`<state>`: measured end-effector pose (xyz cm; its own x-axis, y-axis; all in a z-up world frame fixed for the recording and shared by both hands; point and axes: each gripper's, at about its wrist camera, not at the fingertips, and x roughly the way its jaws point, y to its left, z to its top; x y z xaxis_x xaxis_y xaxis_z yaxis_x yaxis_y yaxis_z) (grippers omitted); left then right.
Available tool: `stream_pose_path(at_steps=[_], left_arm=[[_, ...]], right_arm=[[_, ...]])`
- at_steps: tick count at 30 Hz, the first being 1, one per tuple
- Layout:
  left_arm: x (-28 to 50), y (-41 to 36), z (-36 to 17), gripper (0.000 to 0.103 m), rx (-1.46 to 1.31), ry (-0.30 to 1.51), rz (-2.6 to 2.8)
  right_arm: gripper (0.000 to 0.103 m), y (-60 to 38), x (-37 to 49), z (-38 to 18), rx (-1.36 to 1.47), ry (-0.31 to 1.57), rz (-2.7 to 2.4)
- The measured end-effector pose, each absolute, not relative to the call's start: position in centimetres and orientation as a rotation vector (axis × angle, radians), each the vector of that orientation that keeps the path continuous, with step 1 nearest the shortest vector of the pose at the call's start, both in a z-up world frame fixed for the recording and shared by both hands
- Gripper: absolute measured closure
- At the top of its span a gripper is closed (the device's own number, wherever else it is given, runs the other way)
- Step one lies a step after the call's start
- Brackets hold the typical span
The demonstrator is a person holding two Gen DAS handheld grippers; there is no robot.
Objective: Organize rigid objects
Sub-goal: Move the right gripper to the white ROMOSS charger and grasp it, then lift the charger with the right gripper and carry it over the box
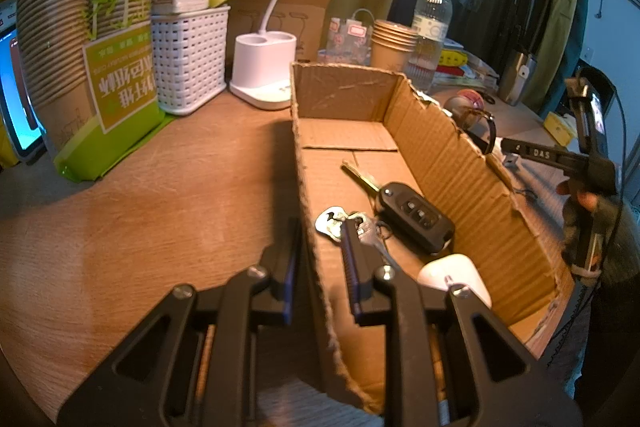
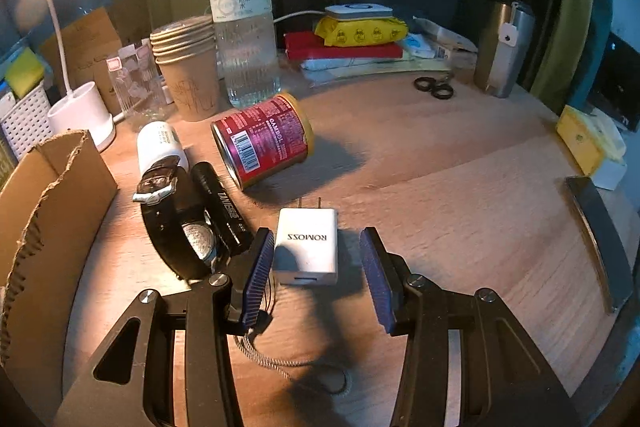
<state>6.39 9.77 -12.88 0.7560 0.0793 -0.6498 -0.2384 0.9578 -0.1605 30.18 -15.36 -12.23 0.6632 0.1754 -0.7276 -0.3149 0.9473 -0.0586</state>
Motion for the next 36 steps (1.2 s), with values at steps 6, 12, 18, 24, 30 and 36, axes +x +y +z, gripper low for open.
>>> stream_pose_path(at_steps=[6, 12, 18, 24, 30, 36], left_arm=[[6.4, 9.8, -12.9, 0.082, -0.242, 0.695, 0.174], [6.4, 9.8, -12.9, 0.082, -0.242, 0.696, 0.174], [6.3, 9.7, -12.9, 0.082, -0.242, 0.696, 0.174], [6.3, 9.7, -12.9, 0.082, -0.242, 0.696, 0.174], [6.3, 9.6, -12.9, 0.082, -0.241, 0.696, 0.174], [6.3, 9.6, -12.9, 0.082, -0.241, 0.696, 0.174]], right_arm=[[0.056, -14.9, 31.3, -12.7, -0.201, 0.830, 0.268], [0.056, -14.9, 32.4, -13.5, -0.202, 0.891, 0.277], [0.066, -14.9, 32.1, -13.2, -0.201, 0.866, 0.279], [0.066, -14.8, 31.0, -12.4, -0.214, 0.804, 0.271], [0.066, -14.6, 29.3, -10.9, -0.213, 0.749, 0.284], [0.066, -13.7, 26.8, -7.9, -0.215, 0.668, 0.323]])
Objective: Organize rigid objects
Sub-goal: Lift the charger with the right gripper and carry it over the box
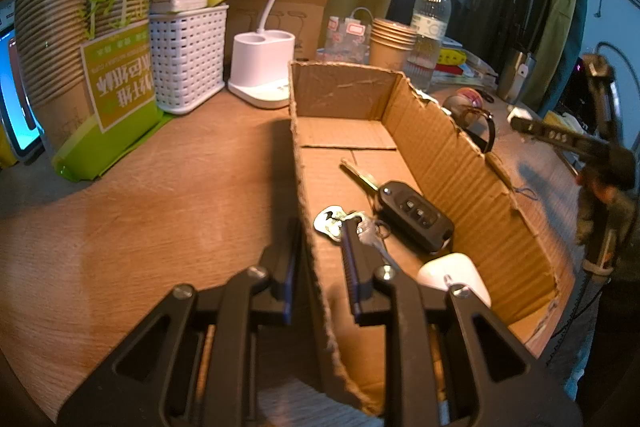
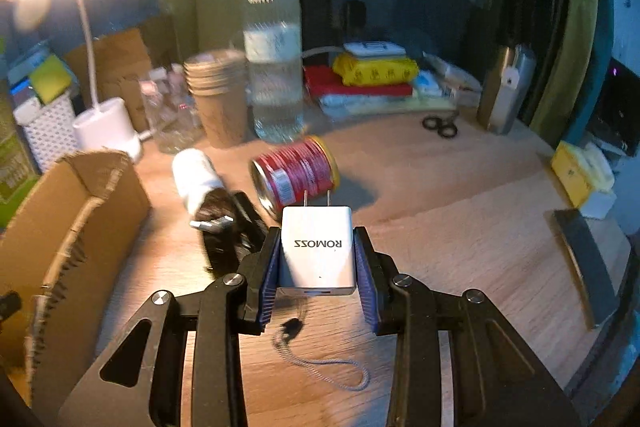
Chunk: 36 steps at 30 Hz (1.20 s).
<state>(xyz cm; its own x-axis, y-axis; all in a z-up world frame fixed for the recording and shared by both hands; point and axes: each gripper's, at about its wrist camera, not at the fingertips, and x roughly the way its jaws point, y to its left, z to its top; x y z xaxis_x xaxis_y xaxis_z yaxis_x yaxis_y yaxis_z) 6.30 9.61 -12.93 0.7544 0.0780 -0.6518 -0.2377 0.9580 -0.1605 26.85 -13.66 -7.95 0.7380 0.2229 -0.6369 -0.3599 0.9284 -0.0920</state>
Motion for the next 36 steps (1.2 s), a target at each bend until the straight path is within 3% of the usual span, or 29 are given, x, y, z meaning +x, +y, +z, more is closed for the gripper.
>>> stream_pose_path(at_steps=[11, 36], left_arm=[[6.3, 9.6, -12.9, 0.082, -0.240, 0.696, 0.174], [6.3, 9.6, -12.9, 0.082, -0.238, 0.697, 0.174]], right_arm=[[0.066, -10.8, 22.9, -4.6, -0.245, 0.569, 0.414], [0.066, -3.5, 16.4, -4.7, -0.308, 0.533, 0.691]])
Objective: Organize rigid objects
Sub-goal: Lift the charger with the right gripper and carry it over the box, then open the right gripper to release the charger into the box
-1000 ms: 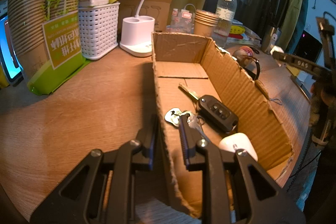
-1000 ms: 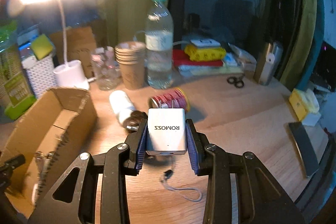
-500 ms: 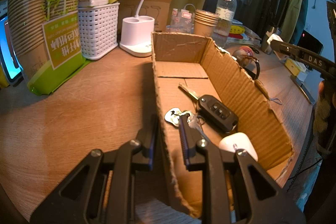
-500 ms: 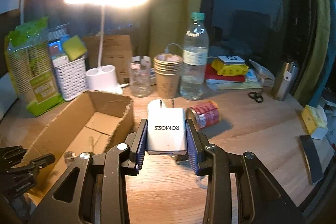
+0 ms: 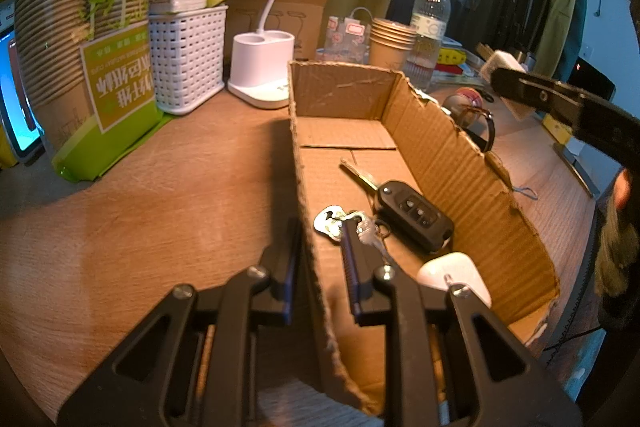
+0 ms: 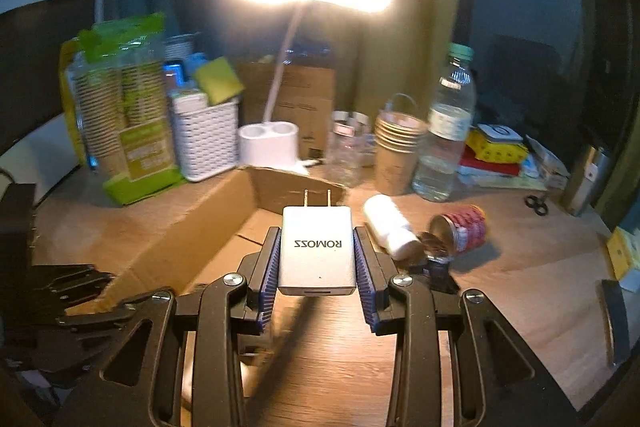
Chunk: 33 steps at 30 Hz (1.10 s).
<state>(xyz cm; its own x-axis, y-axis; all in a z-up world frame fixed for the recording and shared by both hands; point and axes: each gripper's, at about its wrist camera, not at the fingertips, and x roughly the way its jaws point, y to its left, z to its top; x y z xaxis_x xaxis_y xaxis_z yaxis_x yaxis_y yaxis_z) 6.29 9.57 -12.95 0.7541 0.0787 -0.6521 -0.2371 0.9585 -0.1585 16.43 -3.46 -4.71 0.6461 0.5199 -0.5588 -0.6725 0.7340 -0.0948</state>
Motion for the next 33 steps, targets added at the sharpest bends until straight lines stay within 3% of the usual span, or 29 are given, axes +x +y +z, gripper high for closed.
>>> stream_pose_path(at_steps=[33], left_arm=[[6.3, 9.6, -13.0, 0.082, -0.238, 0.697, 0.174]], right_arm=[[0.066, 3.0, 12.6, -7.8, -0.437, 0.590, 0.880]])
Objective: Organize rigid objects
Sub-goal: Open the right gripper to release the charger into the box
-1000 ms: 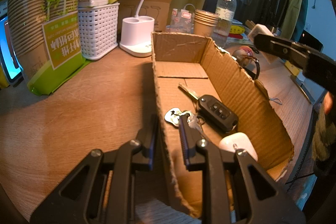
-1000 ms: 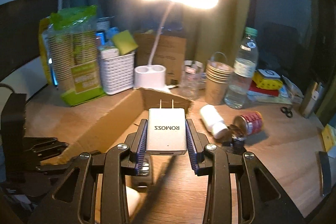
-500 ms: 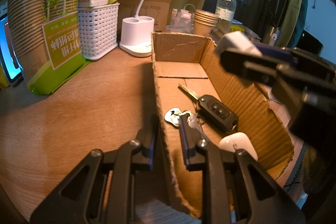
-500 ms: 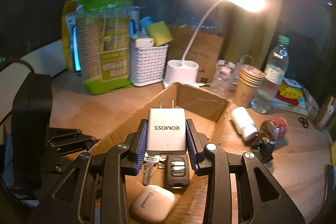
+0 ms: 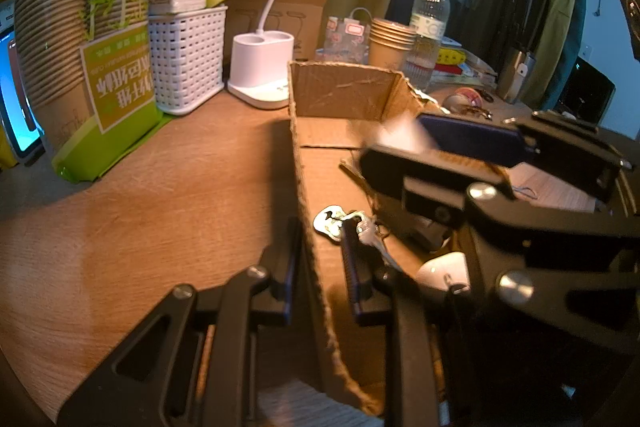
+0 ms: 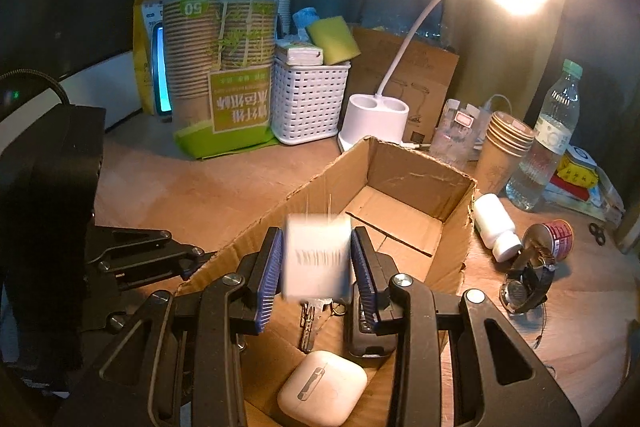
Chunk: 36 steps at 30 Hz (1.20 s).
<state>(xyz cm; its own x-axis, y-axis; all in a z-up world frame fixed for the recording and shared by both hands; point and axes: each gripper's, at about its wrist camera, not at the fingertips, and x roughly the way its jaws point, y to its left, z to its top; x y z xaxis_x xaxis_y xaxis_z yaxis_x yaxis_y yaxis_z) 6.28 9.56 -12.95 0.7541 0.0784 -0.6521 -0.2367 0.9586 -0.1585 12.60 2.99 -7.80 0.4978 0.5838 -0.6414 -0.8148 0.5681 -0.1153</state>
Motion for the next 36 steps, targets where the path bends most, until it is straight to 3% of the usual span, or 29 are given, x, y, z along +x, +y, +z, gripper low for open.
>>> stream_pose_path(at_steps=[4, 27, 36], left_arm=[[6.3, 9.5, -12.9, 0.082, -0.235, 0.698, 0.174], [6.3, 9.4, -12.9, 0.082, -0.235, 0.698, 0.174], [6.3, 9.4, -12.9, 0.082, -0.235, 0.698, 0.174]], right_arm=[[0.060, 2.8, 12.7, -7.6, -0.428, 0.591, 0.877], [0.059, -0.4, 14.3, -6.2, -0.371, 0.574, 0.795], [0.052, -3.3, 15.9, -5.8, -0.328, 0.579, 0.707]])
